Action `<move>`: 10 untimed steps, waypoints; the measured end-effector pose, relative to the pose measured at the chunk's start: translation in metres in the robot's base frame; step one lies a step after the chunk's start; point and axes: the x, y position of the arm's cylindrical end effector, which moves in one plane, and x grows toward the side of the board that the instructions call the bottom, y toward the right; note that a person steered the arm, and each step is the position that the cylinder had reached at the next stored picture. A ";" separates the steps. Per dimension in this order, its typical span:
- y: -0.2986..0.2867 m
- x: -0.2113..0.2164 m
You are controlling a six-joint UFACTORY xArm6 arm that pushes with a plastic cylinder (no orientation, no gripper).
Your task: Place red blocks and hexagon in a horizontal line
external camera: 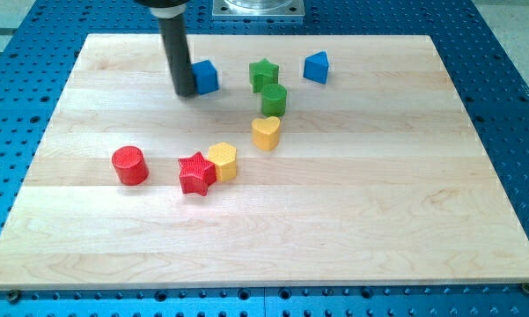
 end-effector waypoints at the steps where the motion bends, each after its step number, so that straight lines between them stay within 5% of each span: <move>1: -0.011 0.011; 7: -0.050 0.034; 10: 0.009 0.041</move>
